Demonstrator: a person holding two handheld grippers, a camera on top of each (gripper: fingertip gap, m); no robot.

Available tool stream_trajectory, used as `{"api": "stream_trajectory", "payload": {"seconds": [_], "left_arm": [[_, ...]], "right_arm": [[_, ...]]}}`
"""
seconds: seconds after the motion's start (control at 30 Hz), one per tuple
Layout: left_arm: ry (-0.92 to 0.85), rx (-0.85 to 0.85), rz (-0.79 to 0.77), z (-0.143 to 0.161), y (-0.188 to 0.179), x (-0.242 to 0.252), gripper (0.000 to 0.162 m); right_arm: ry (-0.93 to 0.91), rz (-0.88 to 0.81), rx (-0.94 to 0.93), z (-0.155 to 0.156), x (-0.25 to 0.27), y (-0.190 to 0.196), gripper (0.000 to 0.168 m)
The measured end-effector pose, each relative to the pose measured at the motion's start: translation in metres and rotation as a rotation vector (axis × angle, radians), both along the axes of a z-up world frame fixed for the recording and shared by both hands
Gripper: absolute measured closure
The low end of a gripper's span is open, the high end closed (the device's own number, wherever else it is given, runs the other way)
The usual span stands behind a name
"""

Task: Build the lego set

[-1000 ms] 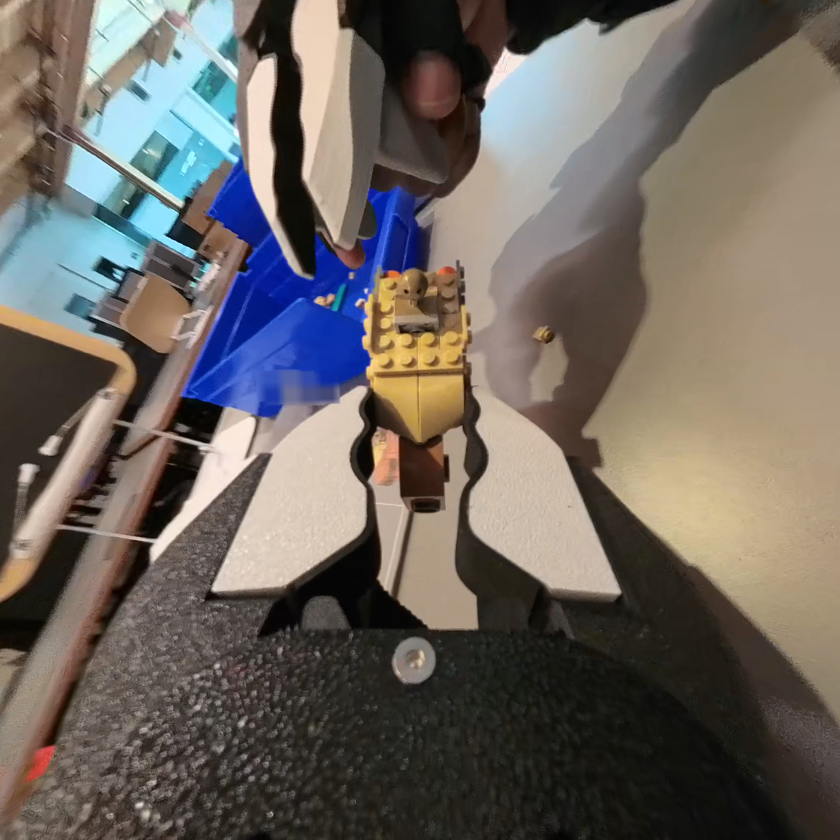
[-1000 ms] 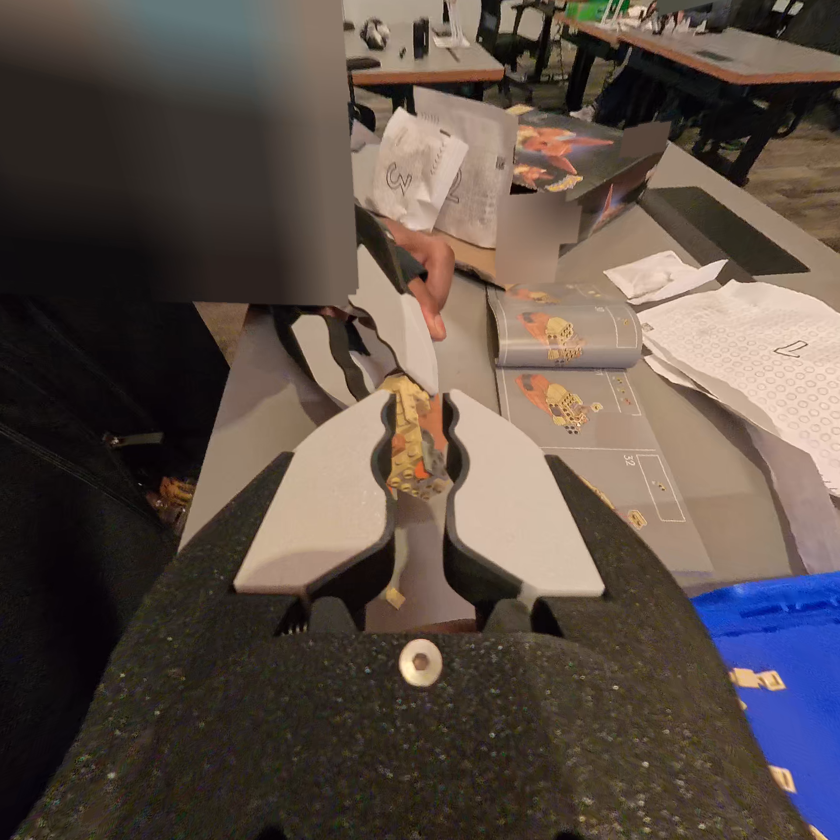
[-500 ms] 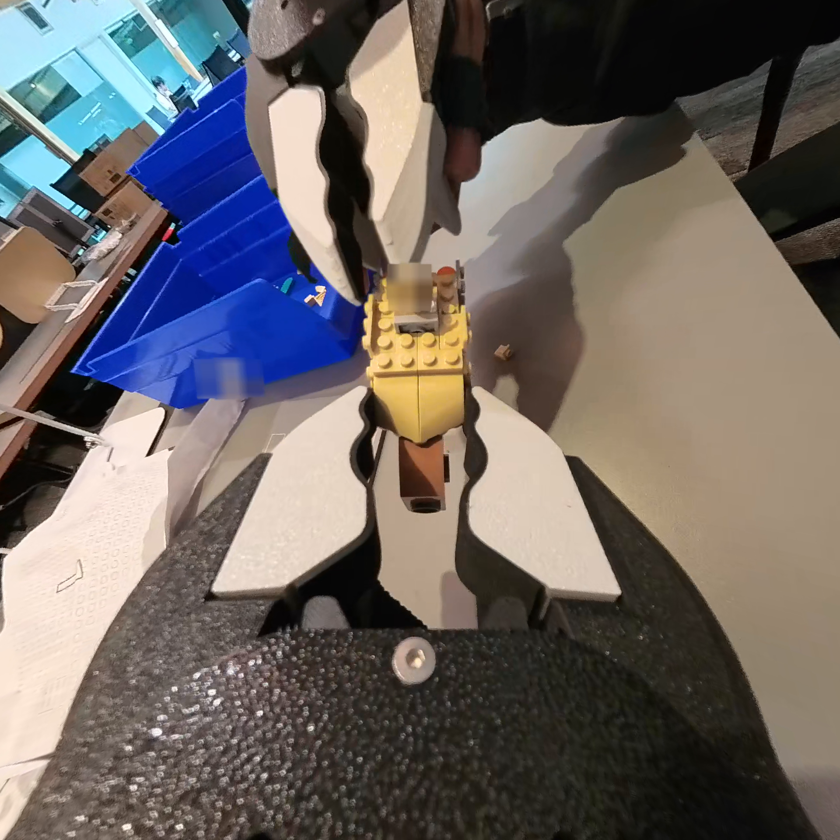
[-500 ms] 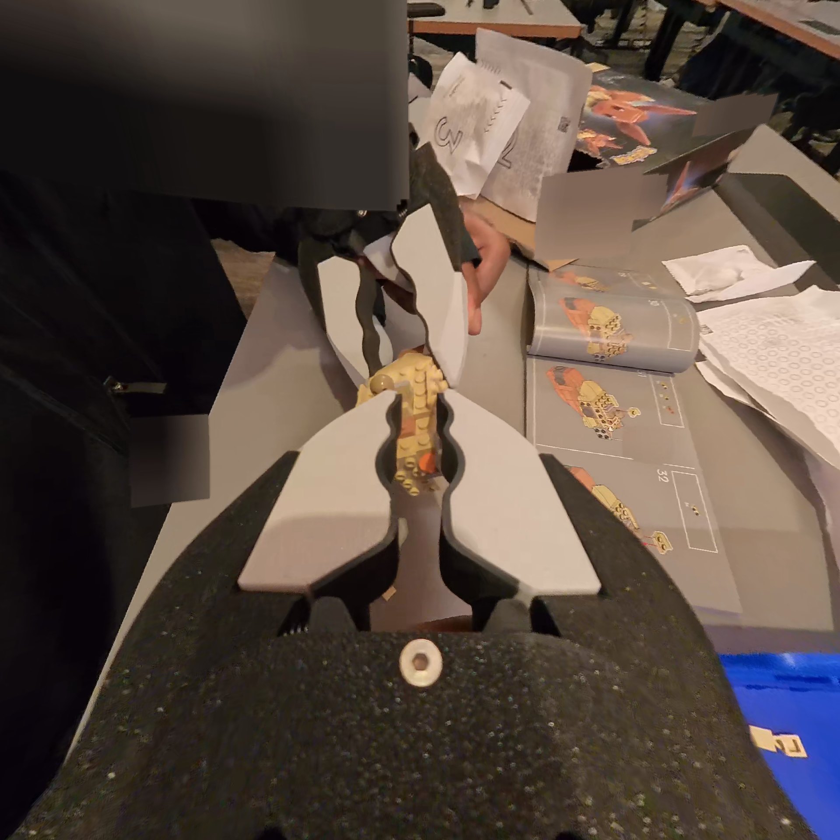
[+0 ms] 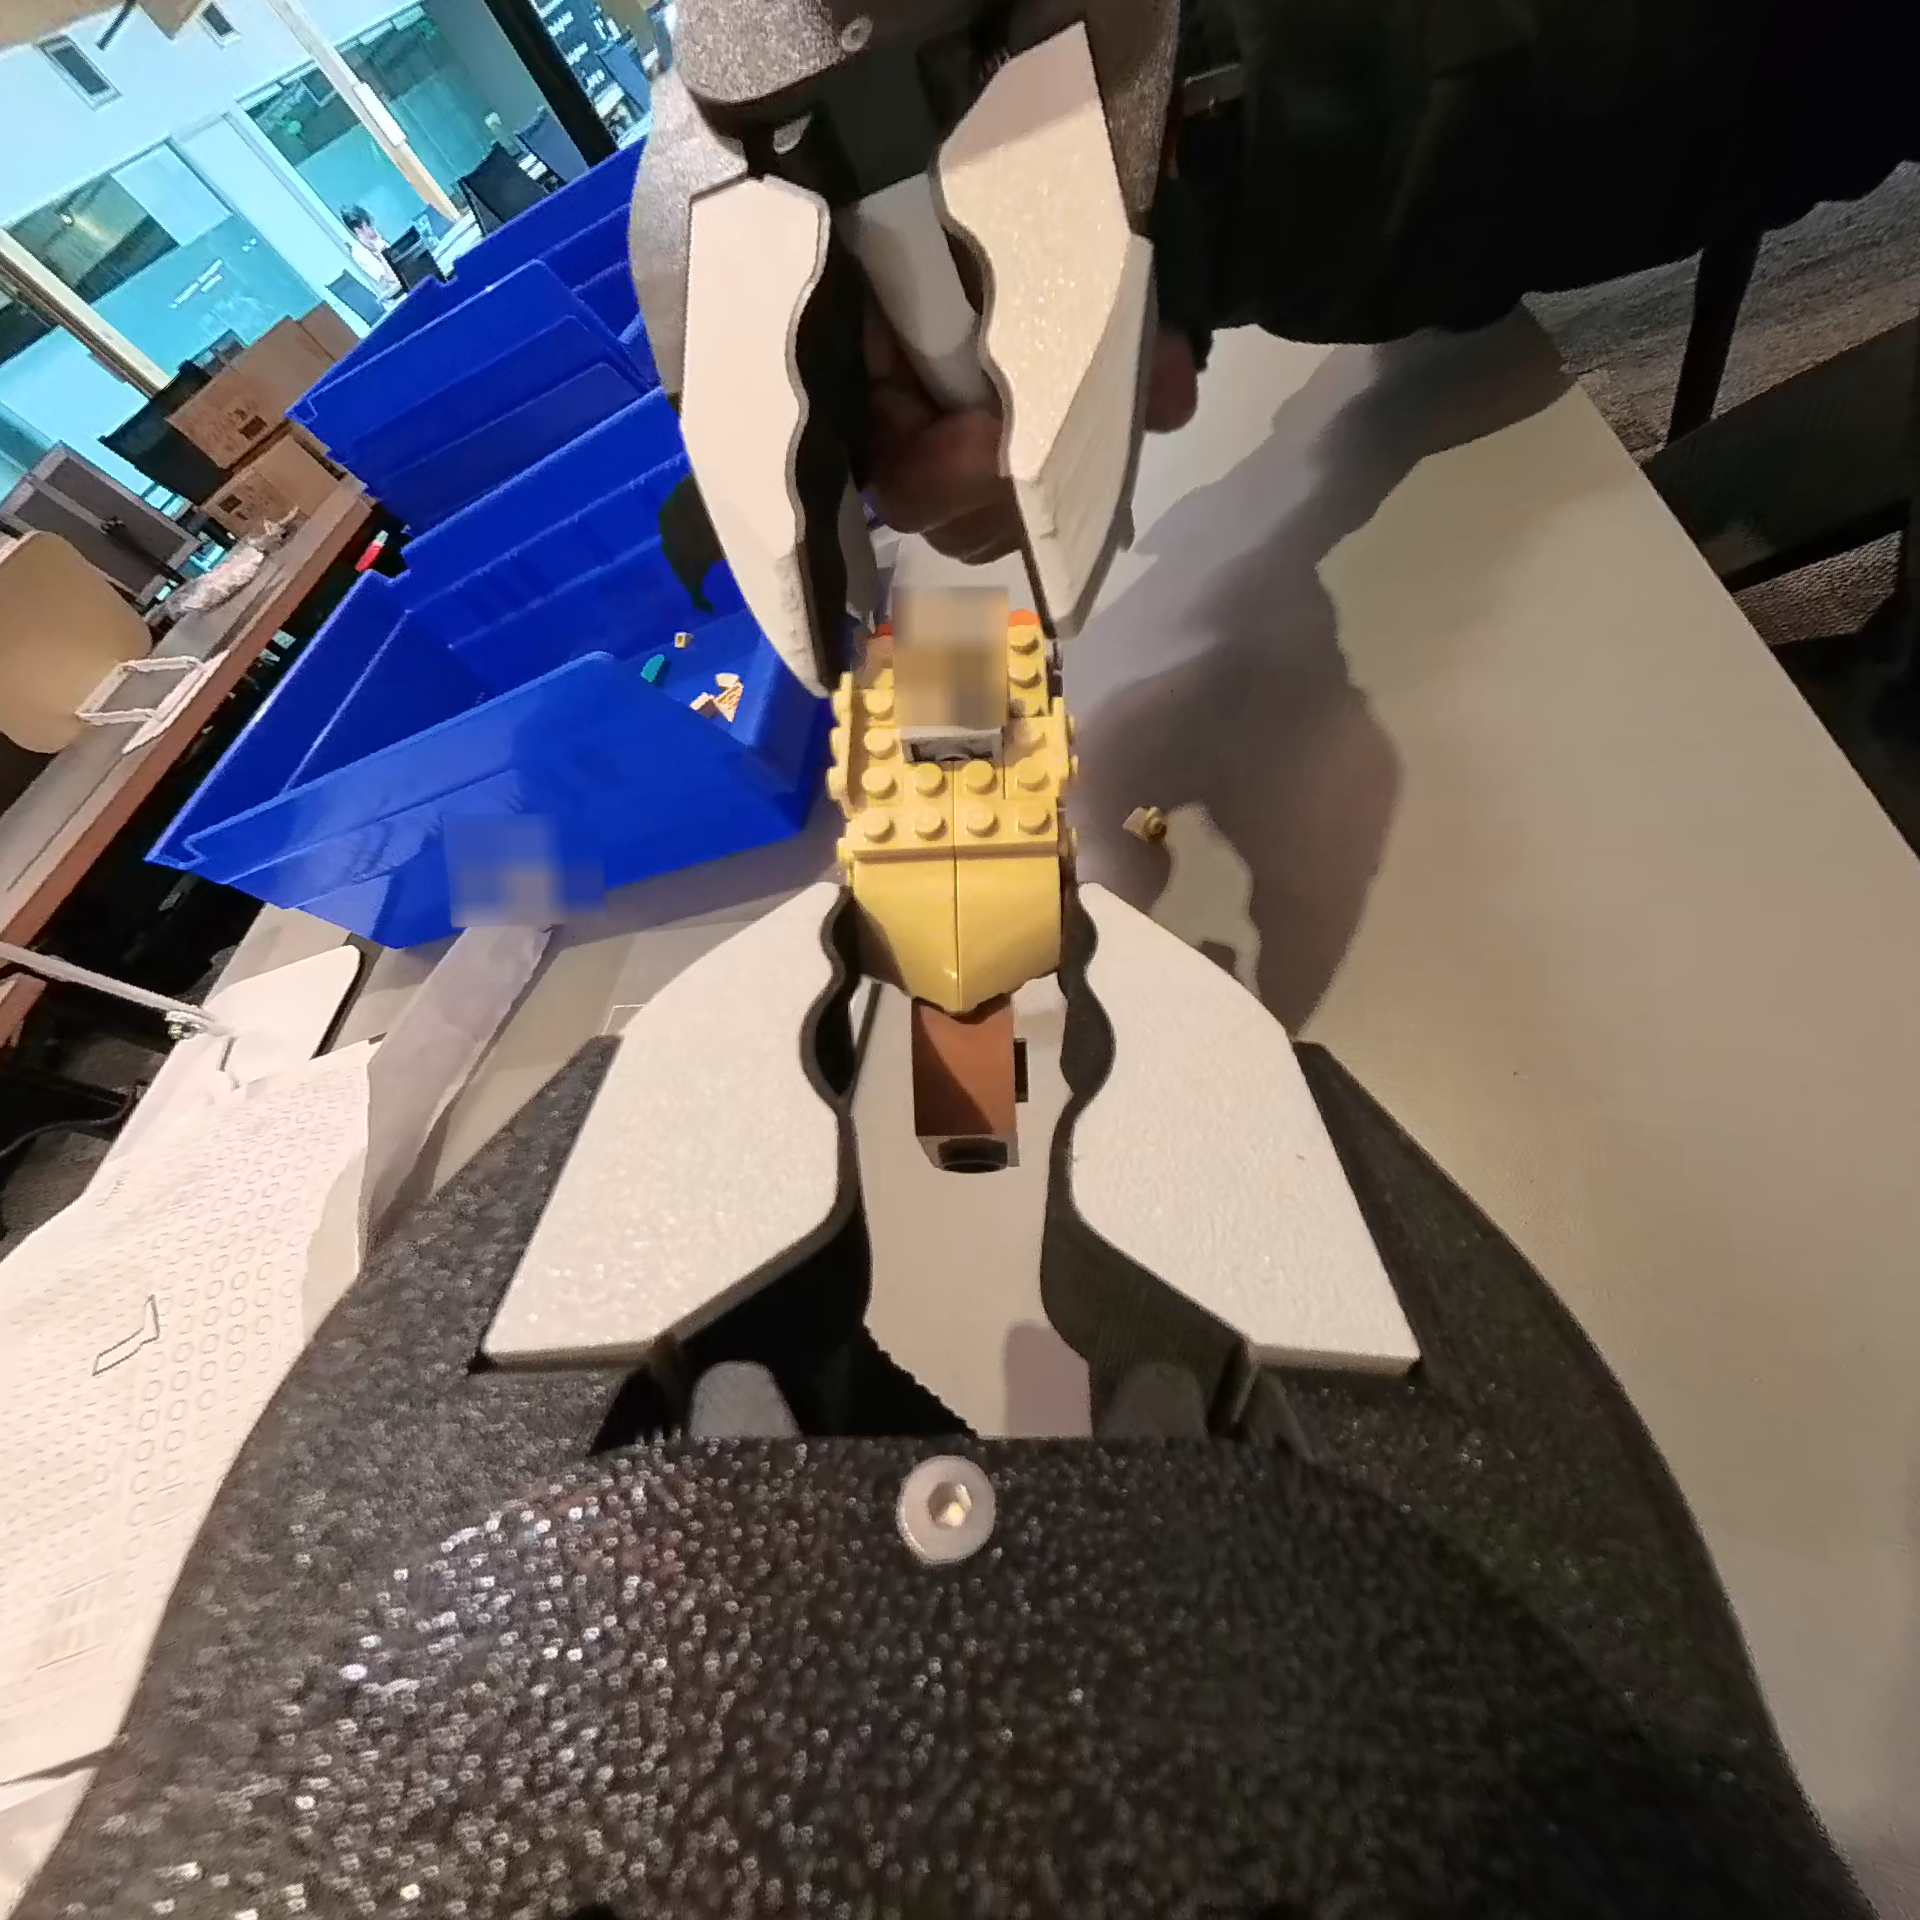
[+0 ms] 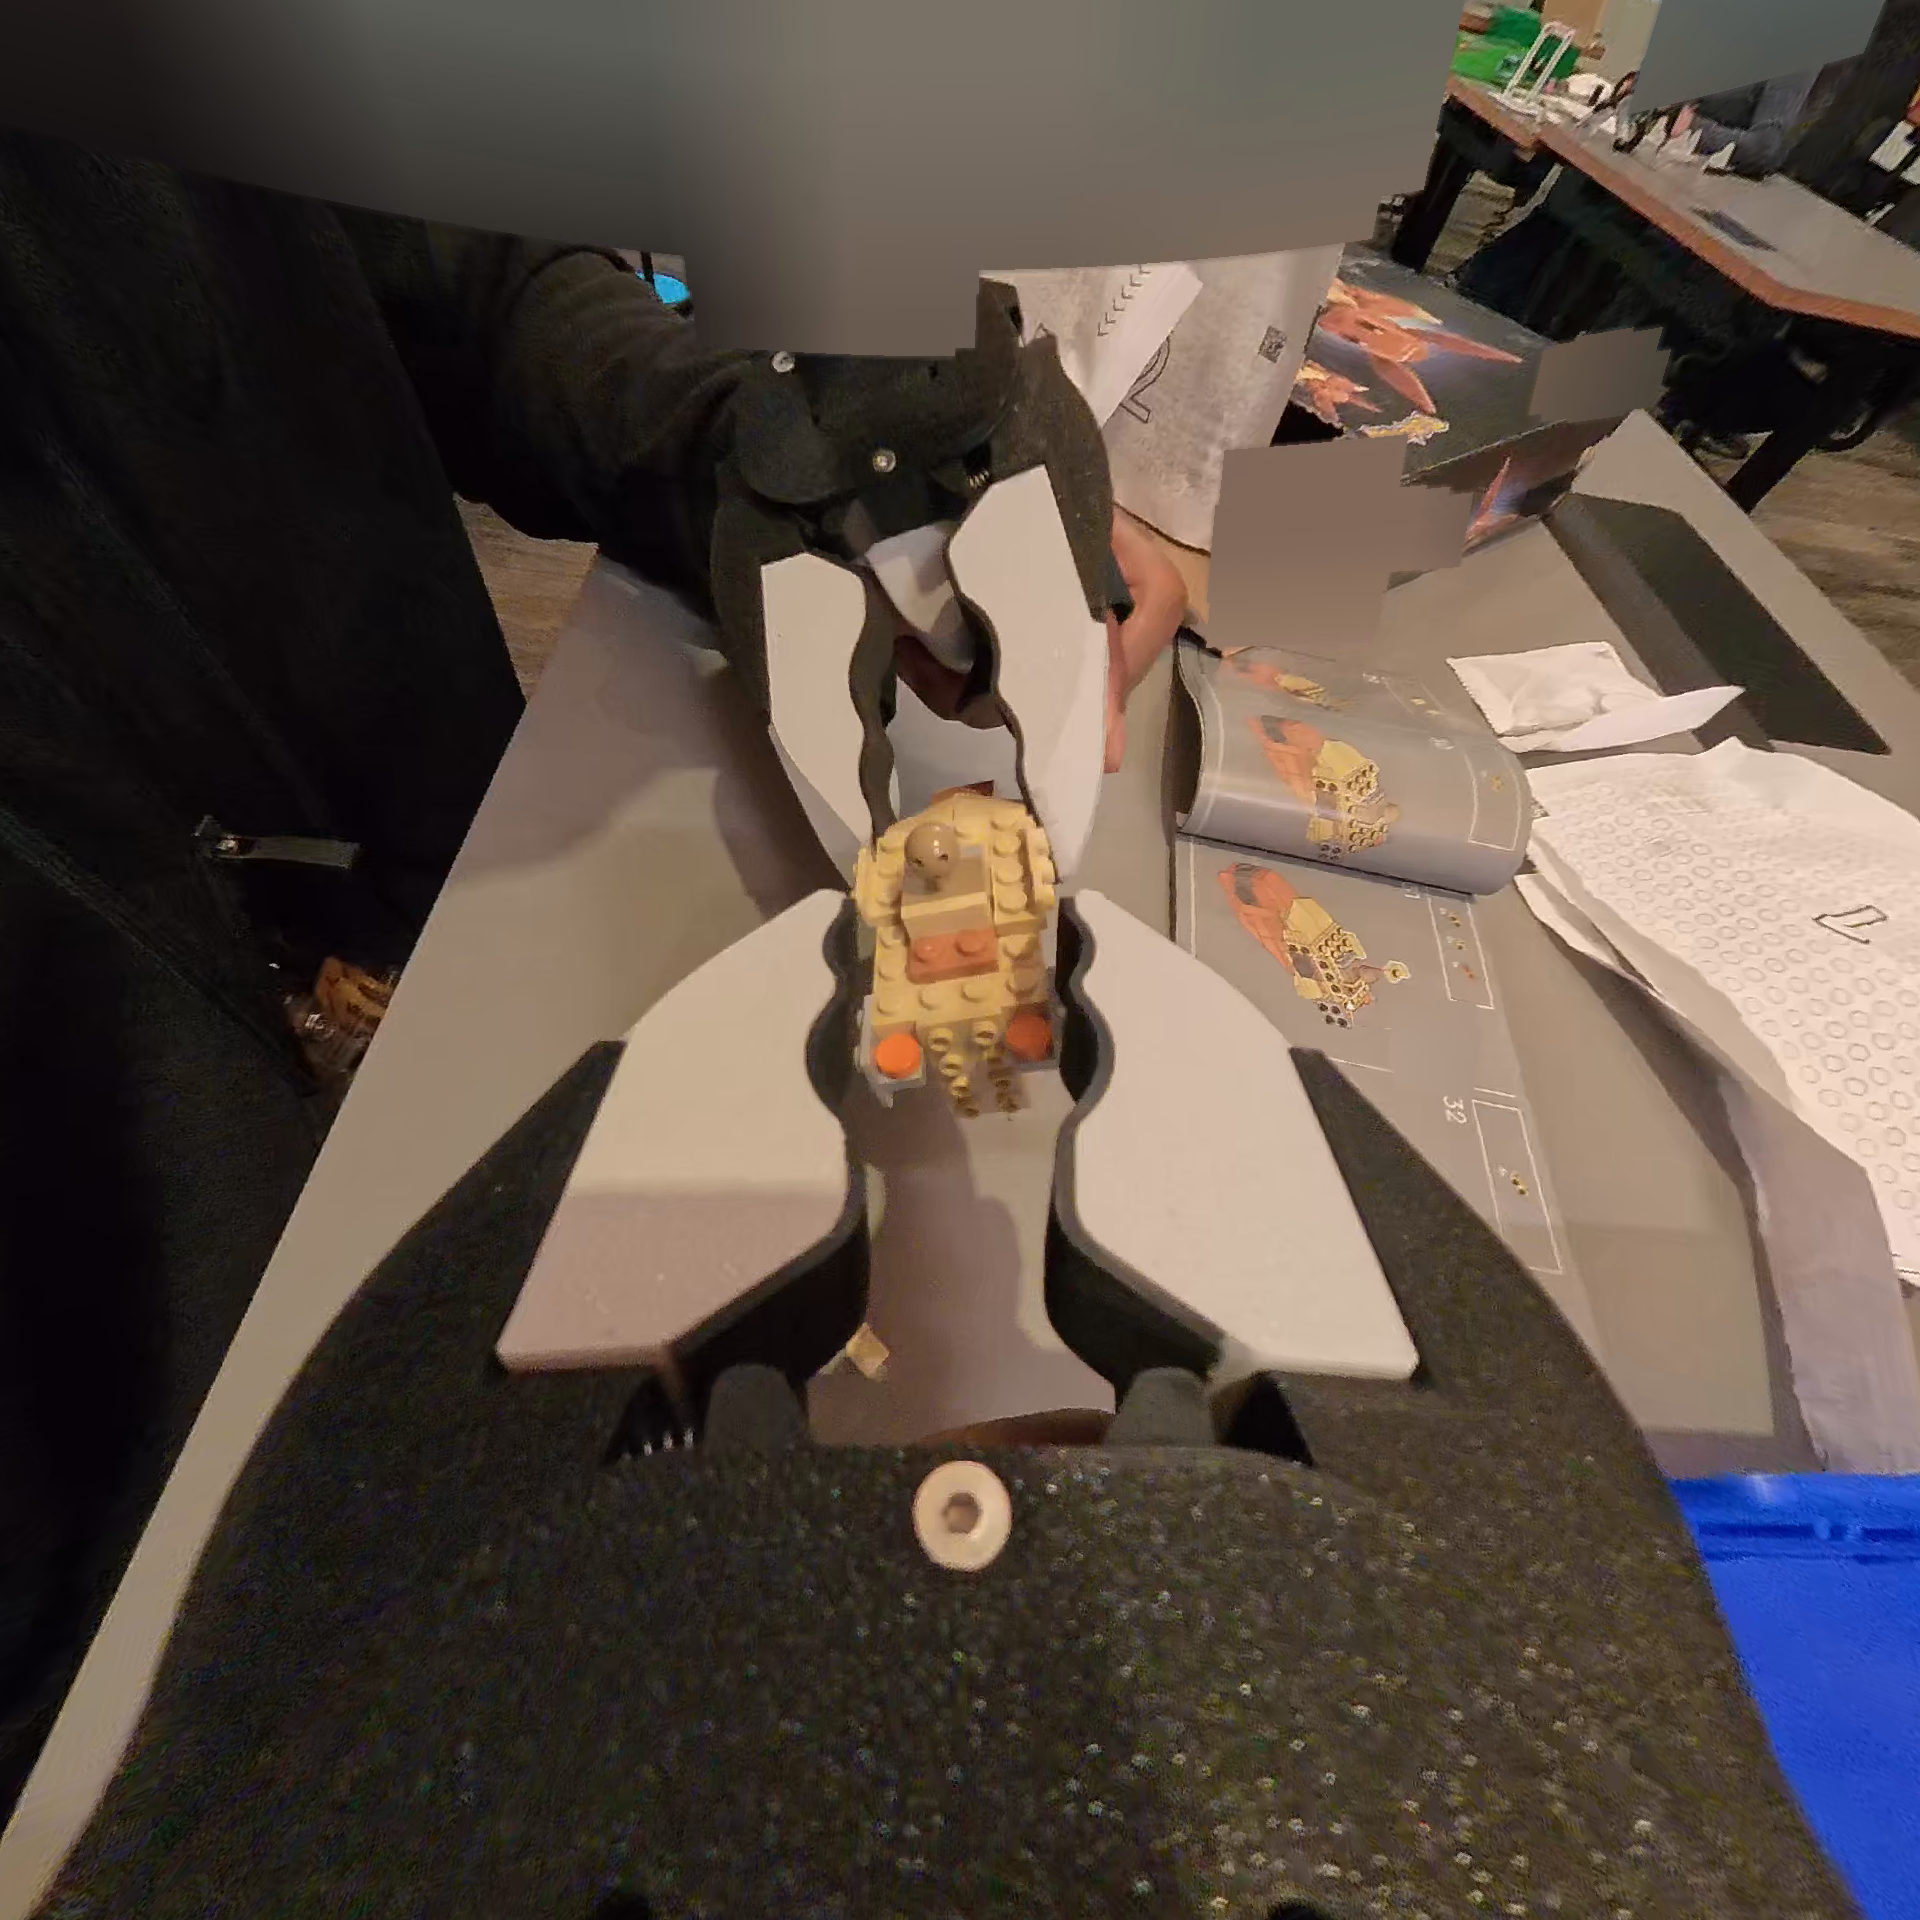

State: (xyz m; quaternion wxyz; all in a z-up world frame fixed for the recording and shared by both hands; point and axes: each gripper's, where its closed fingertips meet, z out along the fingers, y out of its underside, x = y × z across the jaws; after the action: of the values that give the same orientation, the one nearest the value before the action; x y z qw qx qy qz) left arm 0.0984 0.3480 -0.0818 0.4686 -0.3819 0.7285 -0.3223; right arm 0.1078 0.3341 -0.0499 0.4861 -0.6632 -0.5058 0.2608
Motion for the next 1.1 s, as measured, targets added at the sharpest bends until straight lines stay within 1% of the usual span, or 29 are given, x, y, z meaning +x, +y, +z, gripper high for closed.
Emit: {"api": "stream_trajectory", "payload": {"seconds": [0.13, 0.37, 1.1], "left_arm": [[0.005, 0.007, -0.001, -0.0014, 0.0001, -0.0005, 0.126], [0.001, -0.004, -0.011, -0.0003, -0.0017, -0.0017, 0.126], [0.009, 0.003, -0.015, -0.0014, -0.0028, -0.0023, 0.126]], "right_arm": [[-0.019, 0.006, 0.005, -0.0028, -0.0016, -0.0015, 0.132], [0.004, -0.004, 0.002, -0.0013, -0.0022, -0.0007, 0.136], [0.02, -0.005, -0.02, -0.0027, -0.0027, -0.0016, 0.137]]}}
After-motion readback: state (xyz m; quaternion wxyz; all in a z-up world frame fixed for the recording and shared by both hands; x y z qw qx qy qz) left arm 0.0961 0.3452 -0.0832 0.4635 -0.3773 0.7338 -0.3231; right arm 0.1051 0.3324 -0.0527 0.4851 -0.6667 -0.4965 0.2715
